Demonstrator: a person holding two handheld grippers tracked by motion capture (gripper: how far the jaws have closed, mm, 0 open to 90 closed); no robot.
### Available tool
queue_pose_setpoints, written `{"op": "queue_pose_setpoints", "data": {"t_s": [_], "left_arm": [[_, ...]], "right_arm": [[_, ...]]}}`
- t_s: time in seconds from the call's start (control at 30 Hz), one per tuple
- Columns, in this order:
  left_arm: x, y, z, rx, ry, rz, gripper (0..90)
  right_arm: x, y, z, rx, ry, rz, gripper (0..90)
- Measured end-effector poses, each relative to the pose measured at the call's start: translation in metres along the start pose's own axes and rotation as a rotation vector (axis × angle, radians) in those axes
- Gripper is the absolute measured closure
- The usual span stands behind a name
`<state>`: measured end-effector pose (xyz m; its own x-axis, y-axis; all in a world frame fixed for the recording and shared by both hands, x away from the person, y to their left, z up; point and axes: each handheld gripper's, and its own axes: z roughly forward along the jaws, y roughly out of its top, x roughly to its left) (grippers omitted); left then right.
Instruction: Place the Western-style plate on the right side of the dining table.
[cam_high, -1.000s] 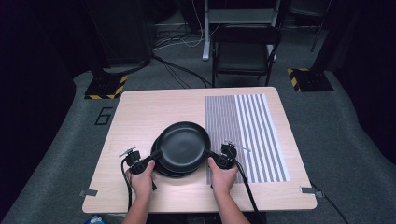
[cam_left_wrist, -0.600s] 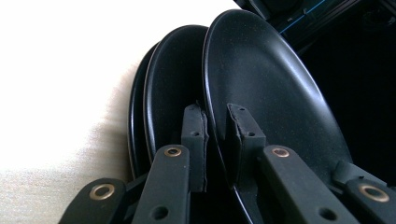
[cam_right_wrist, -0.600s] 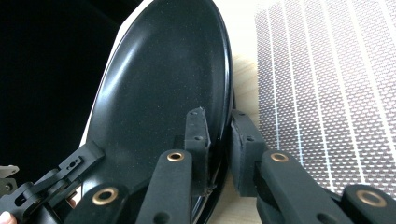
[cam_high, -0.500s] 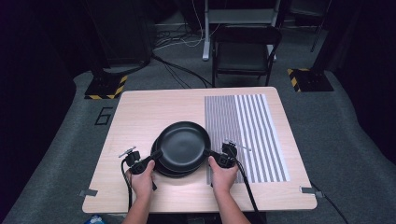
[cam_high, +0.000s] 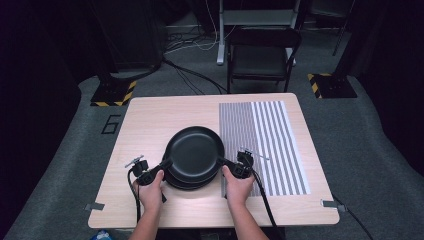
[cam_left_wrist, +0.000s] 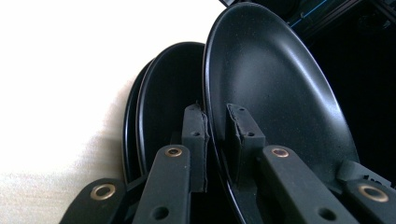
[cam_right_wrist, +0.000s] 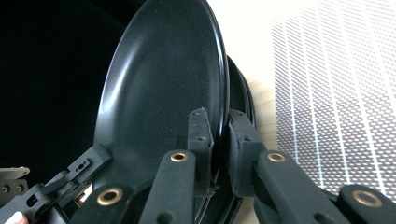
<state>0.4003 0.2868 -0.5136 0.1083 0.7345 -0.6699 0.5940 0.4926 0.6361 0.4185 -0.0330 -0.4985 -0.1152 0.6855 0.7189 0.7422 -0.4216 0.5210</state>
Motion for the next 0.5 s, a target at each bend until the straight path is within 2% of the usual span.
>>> {"op": "queue_pose_setpoints", "data": {"t_s": [0.07, 0.13, 0.5], "left_arm": [[0.000, 0.001, -0.001, 0.001, -0.002, 0.001, 79.0], [-0.001, 0.004, -0.002, -0.005, -0.006, -0.002, 79.0], [-0.004, 0.014, -0.009, -0.017, -0.007, 0.006, 79.1]], "right_arm": [[0.001, 0.001, 0.000, 0.002, 0.002, 0.003, 81.0], [0.004, 0.002, -0.001, -0.004, 0.007, -0.020, 81.0], [0.014, 0.006, -0.001, -0.003, 0.022, -0.028, 81.0]]}}
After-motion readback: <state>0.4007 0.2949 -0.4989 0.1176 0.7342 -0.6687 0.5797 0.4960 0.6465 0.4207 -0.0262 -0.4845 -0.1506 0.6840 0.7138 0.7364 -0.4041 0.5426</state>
